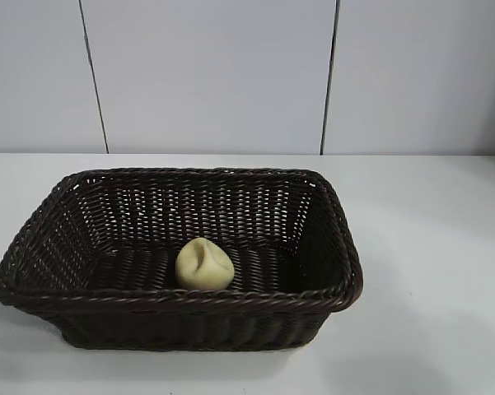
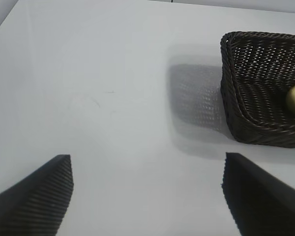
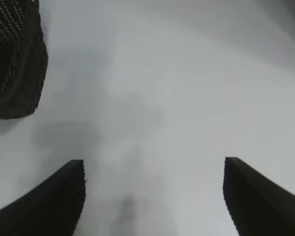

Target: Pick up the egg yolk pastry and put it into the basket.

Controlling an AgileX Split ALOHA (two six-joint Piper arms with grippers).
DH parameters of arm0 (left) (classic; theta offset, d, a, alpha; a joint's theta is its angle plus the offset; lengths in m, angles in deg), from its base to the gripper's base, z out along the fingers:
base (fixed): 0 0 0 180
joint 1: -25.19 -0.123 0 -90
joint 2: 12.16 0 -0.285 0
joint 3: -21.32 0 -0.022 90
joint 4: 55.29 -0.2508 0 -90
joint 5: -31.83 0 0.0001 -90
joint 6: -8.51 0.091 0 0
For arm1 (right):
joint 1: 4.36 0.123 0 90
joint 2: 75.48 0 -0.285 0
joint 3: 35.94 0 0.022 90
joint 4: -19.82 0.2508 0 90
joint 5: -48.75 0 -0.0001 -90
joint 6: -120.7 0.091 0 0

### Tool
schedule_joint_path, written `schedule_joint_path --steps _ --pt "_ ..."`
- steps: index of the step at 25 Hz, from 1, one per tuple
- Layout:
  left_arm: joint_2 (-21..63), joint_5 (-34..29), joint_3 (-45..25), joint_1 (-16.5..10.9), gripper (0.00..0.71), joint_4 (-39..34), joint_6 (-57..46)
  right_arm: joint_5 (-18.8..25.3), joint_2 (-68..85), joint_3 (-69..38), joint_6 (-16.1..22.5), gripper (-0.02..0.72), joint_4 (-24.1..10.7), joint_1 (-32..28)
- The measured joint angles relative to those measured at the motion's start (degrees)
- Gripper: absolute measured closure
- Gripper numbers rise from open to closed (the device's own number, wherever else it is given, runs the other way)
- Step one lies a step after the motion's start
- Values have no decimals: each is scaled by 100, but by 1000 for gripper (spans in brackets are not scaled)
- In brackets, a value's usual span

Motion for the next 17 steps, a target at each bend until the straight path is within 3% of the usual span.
schedule_joint_path --steps 6,17 --pt "0 0 0 0 105 0 0 91 790 0 0 143 14 0" --pt "0 0 0 0 105 0 0 100 827 0 0 143 59 0"
